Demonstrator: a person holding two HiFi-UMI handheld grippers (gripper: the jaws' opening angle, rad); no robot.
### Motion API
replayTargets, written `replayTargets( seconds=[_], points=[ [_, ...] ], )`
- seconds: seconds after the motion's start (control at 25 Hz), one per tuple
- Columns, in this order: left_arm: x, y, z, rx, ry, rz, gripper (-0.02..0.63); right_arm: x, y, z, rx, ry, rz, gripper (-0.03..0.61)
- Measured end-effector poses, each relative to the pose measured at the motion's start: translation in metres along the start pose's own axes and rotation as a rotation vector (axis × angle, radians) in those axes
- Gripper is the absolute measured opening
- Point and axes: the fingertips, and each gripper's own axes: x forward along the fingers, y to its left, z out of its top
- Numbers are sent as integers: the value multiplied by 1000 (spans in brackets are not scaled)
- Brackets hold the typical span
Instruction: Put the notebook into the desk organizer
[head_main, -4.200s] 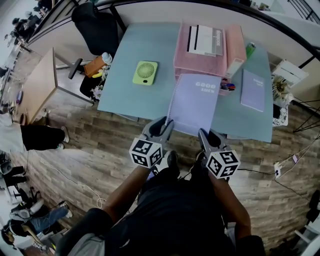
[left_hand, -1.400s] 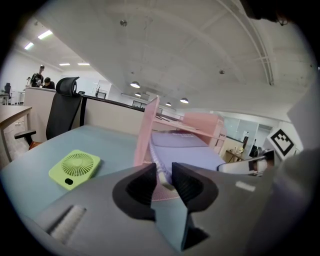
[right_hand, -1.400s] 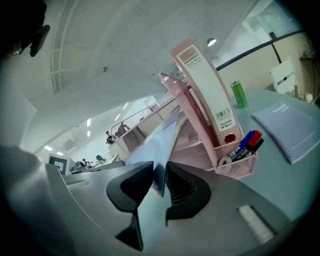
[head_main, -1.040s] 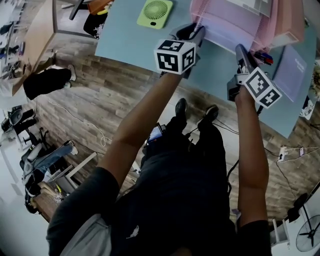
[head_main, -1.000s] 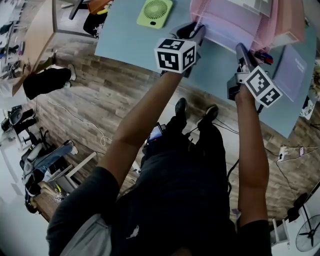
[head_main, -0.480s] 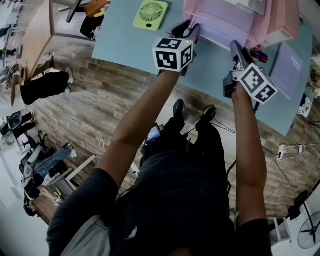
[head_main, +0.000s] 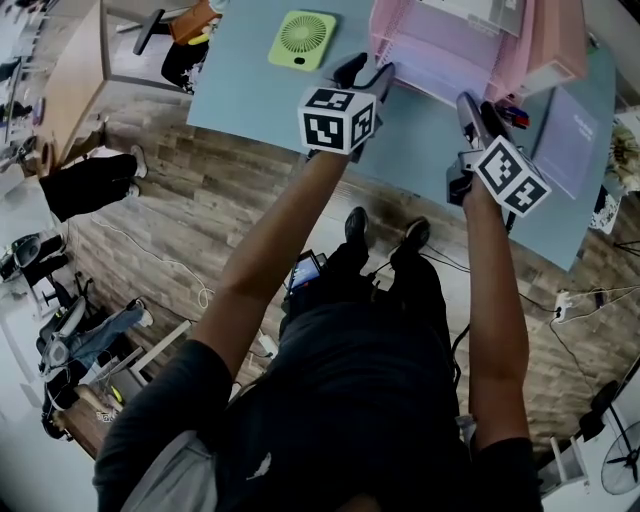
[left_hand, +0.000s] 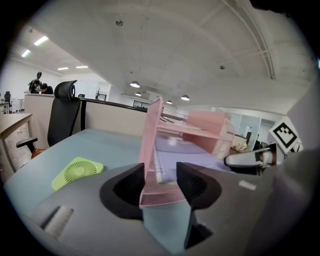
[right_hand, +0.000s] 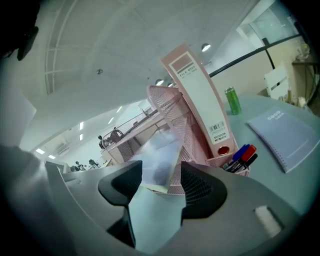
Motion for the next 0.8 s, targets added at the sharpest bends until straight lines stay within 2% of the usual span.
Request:
replayTargets(
  seconds=[0.36,0.6,0.68,0.8],
  points=[
    [-45,0,24,75,-30,-42,213,-53,17,22,-88,-73,-20,221],
    [-88,-4,47,153,-63,-81,213,-99,61,55,-180,-171,41,203],
    [-105,-7,55,179,-80,-94,213,-114,82,62,-234,-191,70,176],
    [-128,-15,67,227,-105,-116,213,-132,114,68,-329,-196,126,175]
  ],
)
